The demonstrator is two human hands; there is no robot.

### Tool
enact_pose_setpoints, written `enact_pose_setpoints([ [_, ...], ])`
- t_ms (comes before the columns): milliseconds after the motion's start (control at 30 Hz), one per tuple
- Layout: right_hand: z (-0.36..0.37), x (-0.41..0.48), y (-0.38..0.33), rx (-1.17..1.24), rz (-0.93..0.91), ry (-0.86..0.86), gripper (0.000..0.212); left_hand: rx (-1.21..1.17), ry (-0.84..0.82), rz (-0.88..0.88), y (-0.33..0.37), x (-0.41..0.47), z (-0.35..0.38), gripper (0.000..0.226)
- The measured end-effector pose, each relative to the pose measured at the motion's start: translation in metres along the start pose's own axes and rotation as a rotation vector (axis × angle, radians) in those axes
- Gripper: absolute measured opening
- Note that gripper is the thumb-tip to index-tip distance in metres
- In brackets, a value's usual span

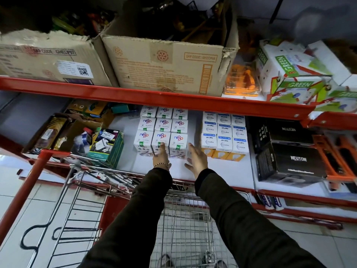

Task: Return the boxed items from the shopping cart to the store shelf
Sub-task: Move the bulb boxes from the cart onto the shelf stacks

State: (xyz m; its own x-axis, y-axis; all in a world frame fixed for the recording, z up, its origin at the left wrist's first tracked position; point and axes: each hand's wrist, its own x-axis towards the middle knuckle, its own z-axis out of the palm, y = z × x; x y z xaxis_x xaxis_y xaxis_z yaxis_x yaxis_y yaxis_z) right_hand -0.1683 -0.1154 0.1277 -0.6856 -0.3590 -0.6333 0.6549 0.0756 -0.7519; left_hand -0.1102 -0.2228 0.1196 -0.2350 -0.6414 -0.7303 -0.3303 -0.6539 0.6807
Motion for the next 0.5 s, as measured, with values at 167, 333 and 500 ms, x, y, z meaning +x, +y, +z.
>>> enact_pose_setpoints([
  [167,-0.053,-0.021,0.003,0.113,0.055,0.063,0.042,-0.090,-0.056,-0.012,-0.030,-0.039,0.014,0.075],
  [333,-0.123,-0.043,0.008,0.233,0.028,0.201,0.043,-0.064,-0.182,0.009,-0.062,-0.082,0.047,0.057],
  [500,-0.211,-0.056,0.011,0.410,0.085,0.427,0.020,0.020,-0.284,0.014,-0.103,-0.122,0.101,0.056],
])
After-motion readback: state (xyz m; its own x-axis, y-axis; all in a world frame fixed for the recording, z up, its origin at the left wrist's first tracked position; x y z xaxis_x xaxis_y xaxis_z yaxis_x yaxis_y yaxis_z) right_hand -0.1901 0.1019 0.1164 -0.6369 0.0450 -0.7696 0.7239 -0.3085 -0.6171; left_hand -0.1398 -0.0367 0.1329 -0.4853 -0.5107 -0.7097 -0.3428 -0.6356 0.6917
